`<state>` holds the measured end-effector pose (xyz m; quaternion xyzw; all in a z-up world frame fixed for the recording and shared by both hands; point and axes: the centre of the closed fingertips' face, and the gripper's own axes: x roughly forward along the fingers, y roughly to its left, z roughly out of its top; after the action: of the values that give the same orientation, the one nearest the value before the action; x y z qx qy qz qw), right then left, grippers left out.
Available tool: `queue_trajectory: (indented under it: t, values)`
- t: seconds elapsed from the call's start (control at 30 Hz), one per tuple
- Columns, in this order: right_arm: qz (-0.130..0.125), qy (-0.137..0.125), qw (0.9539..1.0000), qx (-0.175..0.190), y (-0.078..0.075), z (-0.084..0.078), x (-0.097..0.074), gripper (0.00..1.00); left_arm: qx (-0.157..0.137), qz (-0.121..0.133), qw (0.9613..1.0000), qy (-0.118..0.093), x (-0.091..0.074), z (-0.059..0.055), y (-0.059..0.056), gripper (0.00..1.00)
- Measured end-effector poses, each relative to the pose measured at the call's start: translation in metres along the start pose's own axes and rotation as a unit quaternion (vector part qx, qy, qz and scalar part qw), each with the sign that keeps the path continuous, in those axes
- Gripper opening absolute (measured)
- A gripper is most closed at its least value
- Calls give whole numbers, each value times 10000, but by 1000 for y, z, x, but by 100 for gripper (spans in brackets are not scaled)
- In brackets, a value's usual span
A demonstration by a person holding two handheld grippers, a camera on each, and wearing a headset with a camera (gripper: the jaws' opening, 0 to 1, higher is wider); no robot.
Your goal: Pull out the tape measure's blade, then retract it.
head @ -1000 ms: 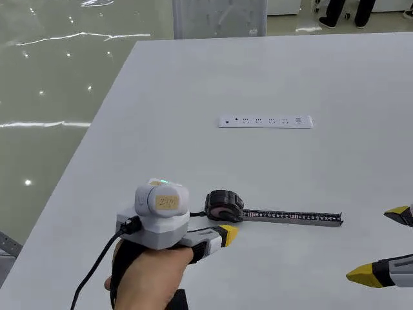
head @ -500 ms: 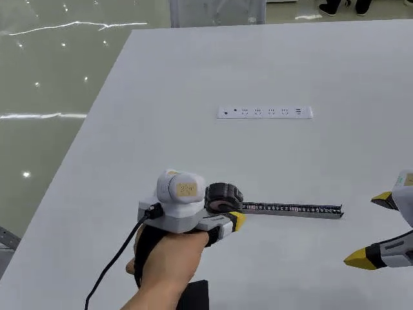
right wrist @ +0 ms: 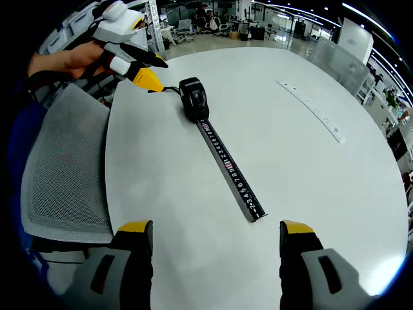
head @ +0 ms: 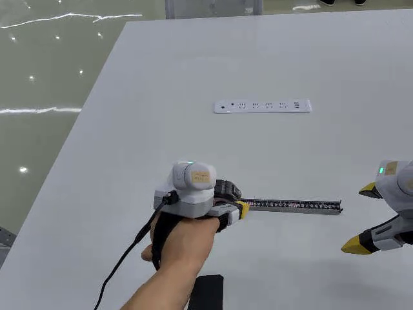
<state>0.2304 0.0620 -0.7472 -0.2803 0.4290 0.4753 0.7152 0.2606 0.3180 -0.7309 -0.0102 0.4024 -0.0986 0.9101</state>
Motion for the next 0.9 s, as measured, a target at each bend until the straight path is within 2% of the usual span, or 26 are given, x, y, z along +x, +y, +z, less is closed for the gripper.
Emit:
queue_trajectory:
  t: [0.17,0.3,0.73,0.9]
  values:
    - [91,18,9998,-192,-10,0,10,72,-169,15,9999,-31,11,0,0,87]
    - [124,178,9988,-445,-17,-6,18,68,-230,74,9997,-37,19,0,1,87]
    - [335,422,9957,-748,-36,-17,42,57,-359,207,9991,108,44,-8,1,85]
    - [388,454,9945,-858,-41,-17,48,53,-419,248,9988,85,50,-5,4,84]
